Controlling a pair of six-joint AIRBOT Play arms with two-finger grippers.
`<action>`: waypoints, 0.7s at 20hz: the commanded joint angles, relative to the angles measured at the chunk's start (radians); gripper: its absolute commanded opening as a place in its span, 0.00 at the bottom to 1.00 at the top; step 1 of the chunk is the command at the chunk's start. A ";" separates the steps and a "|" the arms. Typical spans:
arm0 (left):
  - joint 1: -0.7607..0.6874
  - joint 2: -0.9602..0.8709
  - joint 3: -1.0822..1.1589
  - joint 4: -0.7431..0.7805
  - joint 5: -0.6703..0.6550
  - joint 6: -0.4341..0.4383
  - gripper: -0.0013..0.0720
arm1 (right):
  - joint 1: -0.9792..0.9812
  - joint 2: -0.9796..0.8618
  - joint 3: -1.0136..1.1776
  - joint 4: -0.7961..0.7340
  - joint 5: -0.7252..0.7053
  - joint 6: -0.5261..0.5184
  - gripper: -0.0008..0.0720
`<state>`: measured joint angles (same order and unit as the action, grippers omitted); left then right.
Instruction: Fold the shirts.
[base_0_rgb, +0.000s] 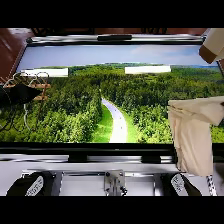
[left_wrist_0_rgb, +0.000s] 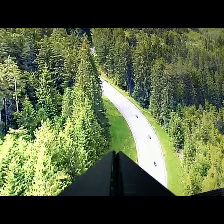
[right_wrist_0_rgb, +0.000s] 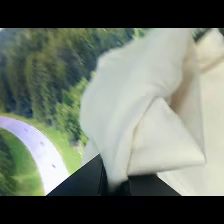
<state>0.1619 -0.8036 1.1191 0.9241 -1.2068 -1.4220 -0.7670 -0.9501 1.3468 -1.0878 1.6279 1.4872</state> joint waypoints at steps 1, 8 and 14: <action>0.000 0.006 0.000 0.000 -0.002 0.019 0.06 | -0.042 0.005 0.000 -0.261 0.190 -0.022 0.10; 0.000 0.008 0.000 0.000 -0.010 0.022 0.06 | -0.068 0.066 -0.207 -0.467 0.233 0.034 0.10; 0.000 0.007 0.000 0.000 -0.006 0.022 0.06 | -0.068 0.166 -0.561 -0.599 0.203 0.024 0.10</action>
<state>0.1619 -0.7963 1.1191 0.9241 -1.2140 -1.4006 -0.8337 -0.8204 0.9276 -1.6230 1.8194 1.5146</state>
